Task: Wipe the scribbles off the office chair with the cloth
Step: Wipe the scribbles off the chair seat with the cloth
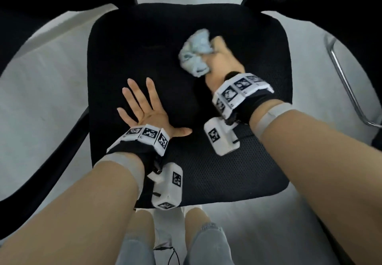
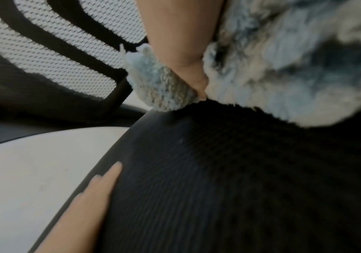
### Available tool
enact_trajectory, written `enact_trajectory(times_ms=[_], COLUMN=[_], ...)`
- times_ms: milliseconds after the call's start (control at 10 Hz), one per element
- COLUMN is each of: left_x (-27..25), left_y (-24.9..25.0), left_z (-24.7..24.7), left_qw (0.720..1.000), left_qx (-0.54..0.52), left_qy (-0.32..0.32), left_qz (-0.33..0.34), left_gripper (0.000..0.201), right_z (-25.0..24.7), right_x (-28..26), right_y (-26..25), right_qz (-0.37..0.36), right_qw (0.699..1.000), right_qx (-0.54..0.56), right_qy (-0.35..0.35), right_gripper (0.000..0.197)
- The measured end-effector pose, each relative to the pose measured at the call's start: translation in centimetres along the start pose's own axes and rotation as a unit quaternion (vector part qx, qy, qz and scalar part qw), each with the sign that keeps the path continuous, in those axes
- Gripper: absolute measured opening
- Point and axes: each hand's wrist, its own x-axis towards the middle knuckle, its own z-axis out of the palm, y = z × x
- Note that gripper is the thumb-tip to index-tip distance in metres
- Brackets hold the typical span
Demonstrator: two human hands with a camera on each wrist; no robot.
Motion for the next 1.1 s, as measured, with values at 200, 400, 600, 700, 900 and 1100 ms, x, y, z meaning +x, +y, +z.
enact_trajectory(times_ms=[200, 400, 600, 700, 900, 1100], left_x=[1.2, 2.0, 1.8, 1.9, 1.9, 1.9], left_y=[-4.7, -4.4, -4.5, -4.4, -4.3, -4.5], left_z=[-2.6, -1.1, -2.1, -1.8, -1.9, -2.3], left_qw=[0.998, 0.996, 1.0, 1.0, 0.999, 1.0], left_qx=[0.015, 0.026, 0.014, 0.01, -0.009, 0.013], left_qy=[0.045, 0.088, -0.012, -0.002, 0.05, -0.019], left_qz=[0.044, 0.005, -0.014, -0.013, 0.01, 0.018], left_gripper=[0.143, 0.13, 0.15, 0.143, 0.102, 0.151], right_z=[-2.4, 1.2, 0.4, -0.4, 4.3, -1.1], right_x=[1.7, 1.7, 1.8, 2.3, 0.4, 2.7], right_y=[2.4, -8.0, -6.1, -4.0, -11.2, -2.9], right_qz=[0.201, -0.017, 0.022, 0.168, -0.051, 0.103], right_qw=[0.968, 0.999, 0.995, 0.969, 0.996, 0.985], right_qx=[0.094, -0.031, 0.096, 0.143, -0.002, 0.13], right_qy=[0.116, -0.021, 0.025, 0.114, -0.073, 0.043], right_gripper=[0.034, 0.048, 0.025, 0.04, 0.033, 0.032])
